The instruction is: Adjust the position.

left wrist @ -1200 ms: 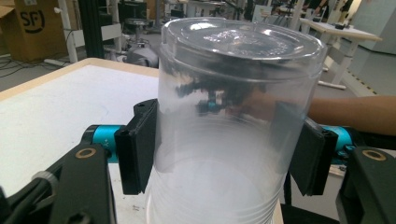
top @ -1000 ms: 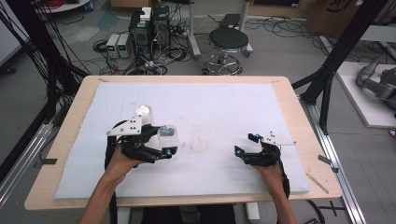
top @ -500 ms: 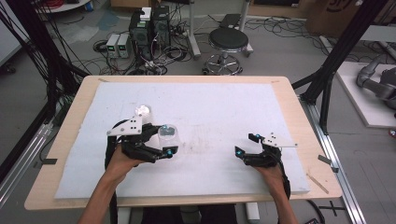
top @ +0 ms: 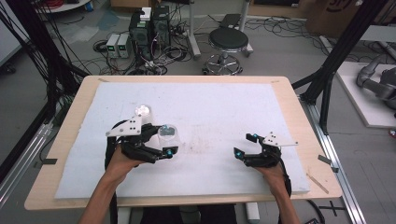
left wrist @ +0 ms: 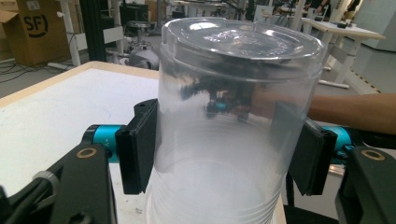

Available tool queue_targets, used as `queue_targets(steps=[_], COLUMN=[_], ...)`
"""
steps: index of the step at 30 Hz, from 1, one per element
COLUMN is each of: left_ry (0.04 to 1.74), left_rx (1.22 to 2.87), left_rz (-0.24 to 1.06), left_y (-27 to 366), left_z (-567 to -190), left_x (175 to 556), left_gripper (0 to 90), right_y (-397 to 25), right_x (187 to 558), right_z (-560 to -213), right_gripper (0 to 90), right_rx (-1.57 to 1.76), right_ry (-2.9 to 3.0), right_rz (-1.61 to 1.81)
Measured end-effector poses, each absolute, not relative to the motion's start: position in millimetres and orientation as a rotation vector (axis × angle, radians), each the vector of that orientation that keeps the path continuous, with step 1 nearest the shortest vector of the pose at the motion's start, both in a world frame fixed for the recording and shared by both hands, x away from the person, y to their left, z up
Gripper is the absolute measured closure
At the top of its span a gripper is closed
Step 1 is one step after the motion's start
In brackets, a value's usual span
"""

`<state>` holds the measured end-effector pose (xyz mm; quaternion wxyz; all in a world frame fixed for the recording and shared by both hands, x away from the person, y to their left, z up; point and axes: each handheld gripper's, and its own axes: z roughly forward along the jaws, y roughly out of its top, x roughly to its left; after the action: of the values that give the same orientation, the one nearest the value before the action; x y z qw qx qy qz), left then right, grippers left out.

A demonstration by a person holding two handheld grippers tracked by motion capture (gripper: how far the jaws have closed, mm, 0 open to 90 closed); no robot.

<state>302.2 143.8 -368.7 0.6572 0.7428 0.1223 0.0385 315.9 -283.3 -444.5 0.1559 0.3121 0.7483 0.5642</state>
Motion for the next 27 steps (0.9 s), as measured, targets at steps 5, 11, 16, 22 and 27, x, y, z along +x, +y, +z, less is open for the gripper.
queue_targets(steps=[5, 11, 16, 22, 27], left_ry=[0.266, 0.242, 0.228, 0.216, 0.204], left_rx=[1.680, 1.692, 1.699, 1.698, 1.697], left_rz=[0.078, 0.059, 0.051, 0.034, 0.021], left_y=[140, 131, 127, 121, 112], left_z=[-368, -369, -369, -370, -370], left_x=[302, 301, 301, 300, 298], left_gripper=[34.3, 34.3, 34.3, 34.3, 34.4], right_y=[-271, -249, -231, -214, -203], right_x=[310, 306, 305, 306, 305], right_z=[-424, -407, -399, -391, -389], right_gripper=[14.8, 14.8, 14.9, 14.9, 14.9], right_rx=[0.753, 0.589, 0.468, 0.370, 0.311], right_ry=[2.213, 2.325, 2.410, 2.448, 2.483], right_rz=[1.700, 1.785, 1.811, 1.855, 1.875])
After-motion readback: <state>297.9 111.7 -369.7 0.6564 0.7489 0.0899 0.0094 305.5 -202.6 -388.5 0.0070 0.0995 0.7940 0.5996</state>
